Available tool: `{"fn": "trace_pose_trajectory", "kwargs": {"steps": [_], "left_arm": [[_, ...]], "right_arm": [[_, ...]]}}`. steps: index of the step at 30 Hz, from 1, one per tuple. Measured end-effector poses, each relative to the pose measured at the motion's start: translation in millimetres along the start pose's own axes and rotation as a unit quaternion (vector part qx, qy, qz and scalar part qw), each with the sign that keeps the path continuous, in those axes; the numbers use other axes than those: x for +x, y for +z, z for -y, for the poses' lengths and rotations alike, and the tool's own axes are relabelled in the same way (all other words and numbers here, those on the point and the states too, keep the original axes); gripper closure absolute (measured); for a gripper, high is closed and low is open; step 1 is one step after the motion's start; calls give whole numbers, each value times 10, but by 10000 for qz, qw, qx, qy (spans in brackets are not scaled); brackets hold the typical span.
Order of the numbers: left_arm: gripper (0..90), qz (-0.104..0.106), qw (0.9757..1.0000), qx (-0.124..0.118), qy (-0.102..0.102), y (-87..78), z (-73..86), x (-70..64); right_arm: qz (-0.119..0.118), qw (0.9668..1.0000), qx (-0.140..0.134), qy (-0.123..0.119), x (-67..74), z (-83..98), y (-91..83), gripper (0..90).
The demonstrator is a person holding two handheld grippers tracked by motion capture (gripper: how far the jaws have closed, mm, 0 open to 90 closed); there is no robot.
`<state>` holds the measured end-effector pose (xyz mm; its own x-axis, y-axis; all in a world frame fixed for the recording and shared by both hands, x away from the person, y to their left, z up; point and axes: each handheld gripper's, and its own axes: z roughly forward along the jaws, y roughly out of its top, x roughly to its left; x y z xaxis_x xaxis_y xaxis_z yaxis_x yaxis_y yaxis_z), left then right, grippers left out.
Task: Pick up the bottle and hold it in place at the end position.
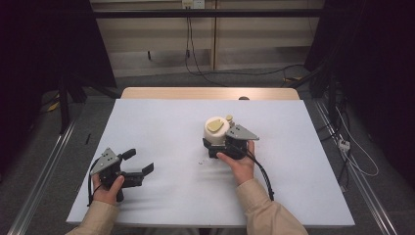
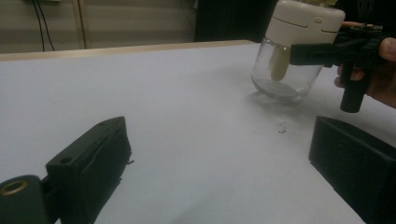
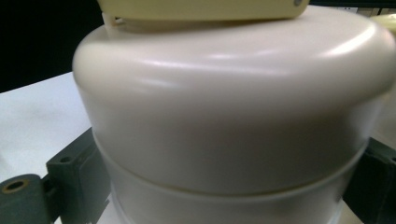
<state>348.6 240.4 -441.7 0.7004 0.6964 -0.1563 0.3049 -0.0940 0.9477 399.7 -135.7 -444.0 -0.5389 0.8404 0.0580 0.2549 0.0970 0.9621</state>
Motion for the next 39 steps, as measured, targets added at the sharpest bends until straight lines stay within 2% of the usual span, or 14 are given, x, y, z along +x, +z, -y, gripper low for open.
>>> {"fn": "trace_pose_trajectory", "kwargs": {"steps": [14,21,39], "left_arm": [[48,-10,10000,20,1,3,6,2],[48,-26,10000,40,19,5,11,5],[48,-37,10000,18,2,-5,18,8]], "right_arm": [[29,9999,8,98,-26,4,84,51],[68,10000,47,31,-38,8,119,50],[117,9999,60,84,-78,-18,220,51]]}}
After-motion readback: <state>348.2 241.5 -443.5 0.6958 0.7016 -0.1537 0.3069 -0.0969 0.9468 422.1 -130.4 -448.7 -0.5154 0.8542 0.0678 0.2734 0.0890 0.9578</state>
